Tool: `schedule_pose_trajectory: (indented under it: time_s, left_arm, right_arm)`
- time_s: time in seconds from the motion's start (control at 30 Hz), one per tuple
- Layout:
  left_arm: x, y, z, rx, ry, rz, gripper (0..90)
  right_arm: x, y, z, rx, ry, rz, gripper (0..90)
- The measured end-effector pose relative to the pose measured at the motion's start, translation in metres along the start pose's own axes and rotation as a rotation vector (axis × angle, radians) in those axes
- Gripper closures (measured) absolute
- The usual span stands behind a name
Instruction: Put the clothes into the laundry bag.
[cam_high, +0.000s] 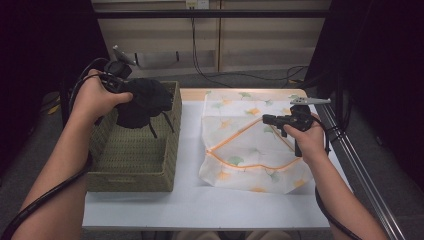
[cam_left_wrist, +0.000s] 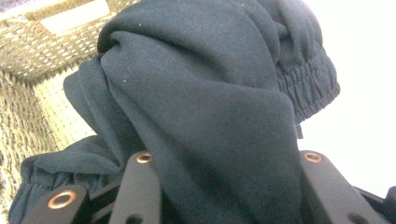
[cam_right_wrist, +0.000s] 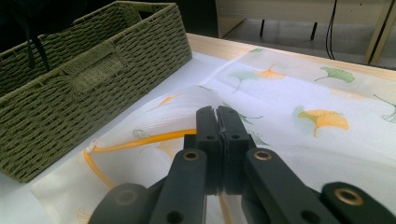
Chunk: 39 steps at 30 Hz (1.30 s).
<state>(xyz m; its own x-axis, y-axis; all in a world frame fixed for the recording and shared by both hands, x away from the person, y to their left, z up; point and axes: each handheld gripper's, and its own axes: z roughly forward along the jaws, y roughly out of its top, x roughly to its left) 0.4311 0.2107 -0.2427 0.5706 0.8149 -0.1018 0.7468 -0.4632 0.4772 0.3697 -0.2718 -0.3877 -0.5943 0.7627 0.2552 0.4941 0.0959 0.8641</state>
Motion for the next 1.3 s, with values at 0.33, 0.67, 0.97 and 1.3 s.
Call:
schedule_pose_trajectory:
  time_s: [0.33,0.67,0.97,1.3]
  left_arm:
    - [-0.005,0.011,-0.014,0.008,0.003,0.019,60.8]
    - [-0.017,0.017,-0.014,0.015,-0.036,0.025,60.8]
    - [-0.032,0.024,-0.009,0.005,-0.065,0.053,60.7]
    - [-0.051,0.029,0.001,0.000,-0.109,0.084,60.6]
  right_arm:
    - [0.000,0.000,0.000,0.002,0.000,0.000,89.2]
    - [0.002,0.000,0.001,0.000,0.000,0.003,89.1]
    - [0.003,0.000,0.001,0.001,0.001,-0.001,89.2]
    - [0.003,0.000,0.002,0.007,-0.006,-0.005,89.1]
